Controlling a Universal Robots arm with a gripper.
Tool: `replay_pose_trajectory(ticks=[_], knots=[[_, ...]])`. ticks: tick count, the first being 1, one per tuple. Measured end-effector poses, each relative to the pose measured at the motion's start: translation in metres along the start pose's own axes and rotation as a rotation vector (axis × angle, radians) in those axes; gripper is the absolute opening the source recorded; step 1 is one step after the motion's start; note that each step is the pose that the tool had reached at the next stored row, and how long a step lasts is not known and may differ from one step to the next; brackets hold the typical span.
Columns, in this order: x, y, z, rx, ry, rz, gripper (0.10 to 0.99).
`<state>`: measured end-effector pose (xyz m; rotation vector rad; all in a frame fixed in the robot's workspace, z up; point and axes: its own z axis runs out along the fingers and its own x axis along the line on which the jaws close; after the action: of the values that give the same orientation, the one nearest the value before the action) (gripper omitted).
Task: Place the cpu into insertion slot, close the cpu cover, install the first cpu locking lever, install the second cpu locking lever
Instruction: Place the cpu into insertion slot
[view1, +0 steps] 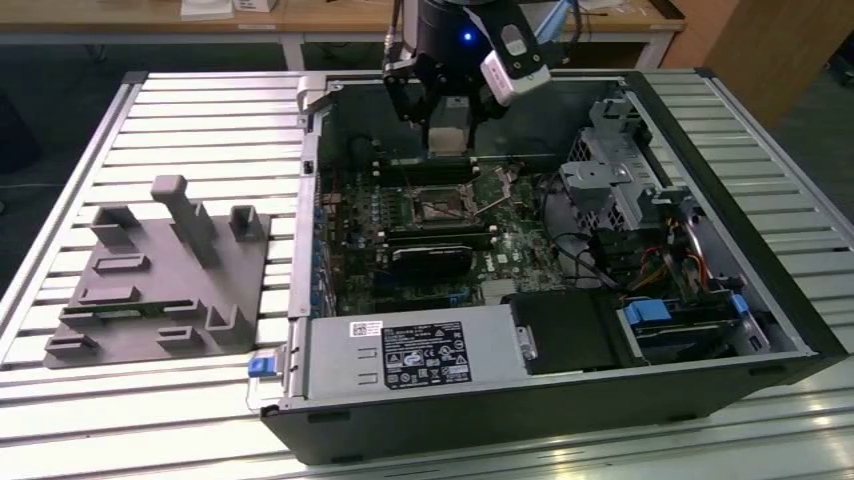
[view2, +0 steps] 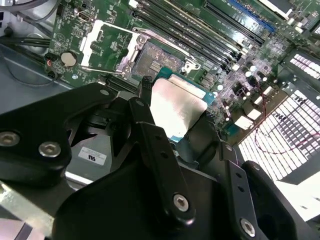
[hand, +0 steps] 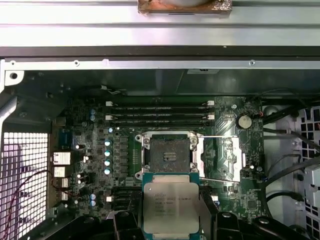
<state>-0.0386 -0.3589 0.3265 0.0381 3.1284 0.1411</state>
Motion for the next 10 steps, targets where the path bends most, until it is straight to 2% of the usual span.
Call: replay_pose_trajectory(ticks=[10], knots=[[0.0001, -0.0016, 0.0167, 0.0, -0.0002, 0.0, 0.537]])
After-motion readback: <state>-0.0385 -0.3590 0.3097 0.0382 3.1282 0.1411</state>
